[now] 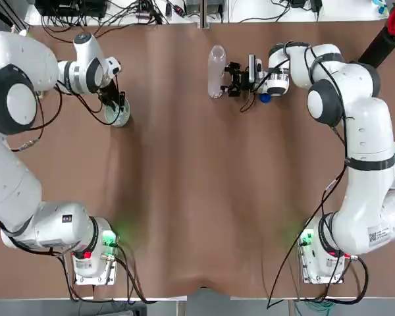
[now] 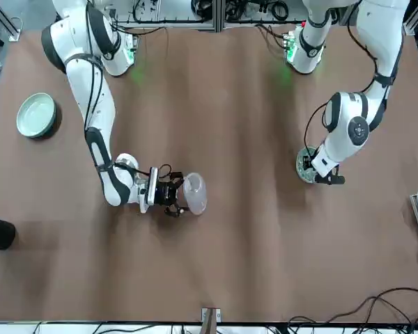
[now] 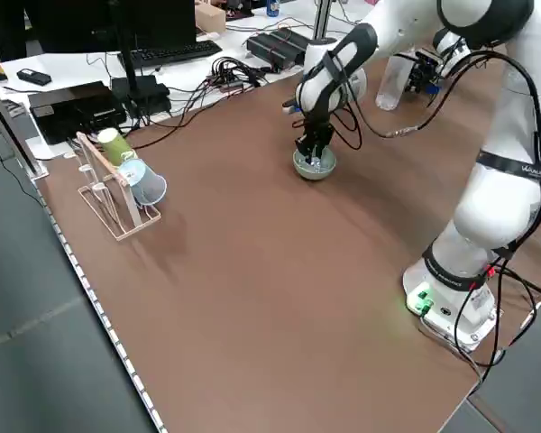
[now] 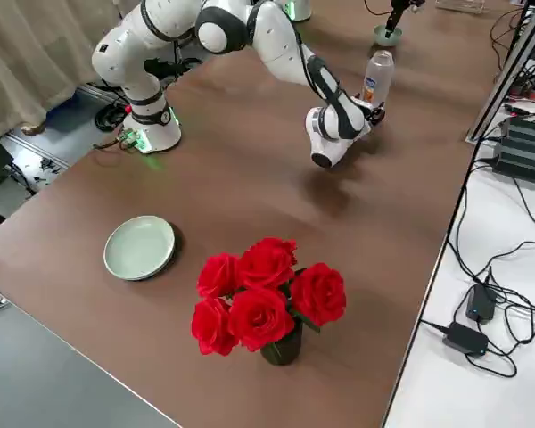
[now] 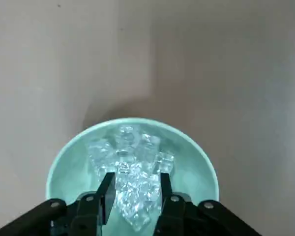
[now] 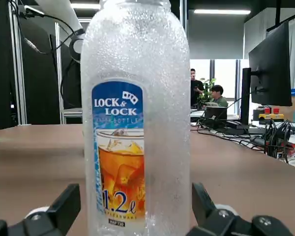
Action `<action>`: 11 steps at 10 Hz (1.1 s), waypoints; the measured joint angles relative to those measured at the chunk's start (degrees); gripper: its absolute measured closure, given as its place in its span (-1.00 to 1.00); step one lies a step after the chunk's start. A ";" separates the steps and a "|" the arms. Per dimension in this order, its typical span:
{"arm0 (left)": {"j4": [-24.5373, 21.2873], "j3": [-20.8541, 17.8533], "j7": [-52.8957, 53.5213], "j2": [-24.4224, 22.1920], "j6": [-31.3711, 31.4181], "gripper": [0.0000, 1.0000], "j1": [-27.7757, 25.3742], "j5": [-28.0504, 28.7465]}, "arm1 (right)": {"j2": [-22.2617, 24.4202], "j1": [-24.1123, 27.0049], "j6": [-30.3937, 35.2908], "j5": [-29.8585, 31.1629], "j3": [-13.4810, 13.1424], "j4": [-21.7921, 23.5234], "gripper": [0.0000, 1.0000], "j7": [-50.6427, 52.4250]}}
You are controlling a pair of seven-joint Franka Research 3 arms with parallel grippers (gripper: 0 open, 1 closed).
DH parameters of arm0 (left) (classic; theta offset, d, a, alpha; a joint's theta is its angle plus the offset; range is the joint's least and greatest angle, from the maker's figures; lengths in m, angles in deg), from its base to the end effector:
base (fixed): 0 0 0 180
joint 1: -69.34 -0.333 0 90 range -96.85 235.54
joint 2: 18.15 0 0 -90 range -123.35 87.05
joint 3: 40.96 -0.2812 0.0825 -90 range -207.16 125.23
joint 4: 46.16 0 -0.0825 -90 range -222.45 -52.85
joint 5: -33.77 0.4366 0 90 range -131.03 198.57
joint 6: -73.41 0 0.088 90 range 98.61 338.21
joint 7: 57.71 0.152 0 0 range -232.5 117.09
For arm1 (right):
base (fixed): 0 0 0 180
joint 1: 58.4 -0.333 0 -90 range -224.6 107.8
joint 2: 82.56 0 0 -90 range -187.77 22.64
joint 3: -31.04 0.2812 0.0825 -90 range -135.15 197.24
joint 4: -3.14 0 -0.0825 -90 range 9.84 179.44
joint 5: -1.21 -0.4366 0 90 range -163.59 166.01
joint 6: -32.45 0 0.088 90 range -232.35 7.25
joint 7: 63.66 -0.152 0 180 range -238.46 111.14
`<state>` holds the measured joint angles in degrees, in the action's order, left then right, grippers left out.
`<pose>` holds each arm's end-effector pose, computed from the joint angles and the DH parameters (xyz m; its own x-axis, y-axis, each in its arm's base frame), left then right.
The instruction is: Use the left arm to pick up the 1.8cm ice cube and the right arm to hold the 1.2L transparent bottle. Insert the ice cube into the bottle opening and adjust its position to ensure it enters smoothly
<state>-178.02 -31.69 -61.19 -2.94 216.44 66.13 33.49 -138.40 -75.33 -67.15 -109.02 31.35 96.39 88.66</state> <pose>0.5341 -0.0635 0.1053 0.9968 -0.0382 -0.0699 -0.0354 -0.9985 0.0408 0.6043 0.3202 0.0188 -0.0216 -0.0344 0.9992 0.9958 -0.0901 0.0184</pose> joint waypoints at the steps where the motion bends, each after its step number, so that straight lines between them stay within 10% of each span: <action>1: 0.02 -0.05 0.00 -1.23 -1.39 0.18 -0.63 0.00 | 0.00 0.00 0.00 0.00 -0.01 0.00 -1.00 0.00; 8: 0.97 0.94 -2.07 -7.11 -4.64 0.18 -1.28 0.00 | -0.03 0.13 -0.04 0.00 -0.32 0.07 -1.00 -0.02; 11: 8.57 4.97 -7.38 -9.00 -18.14 0.18 -1.15 -0.03 | -0.04 0.11 -0.04 0.00 -0.27 0.10 -1.00 -0.03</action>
<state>-169.45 -26.72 -68.57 -11.94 198.30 64.98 33.45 -138.43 -75.22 -67.19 -109.02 31.08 96.49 88.64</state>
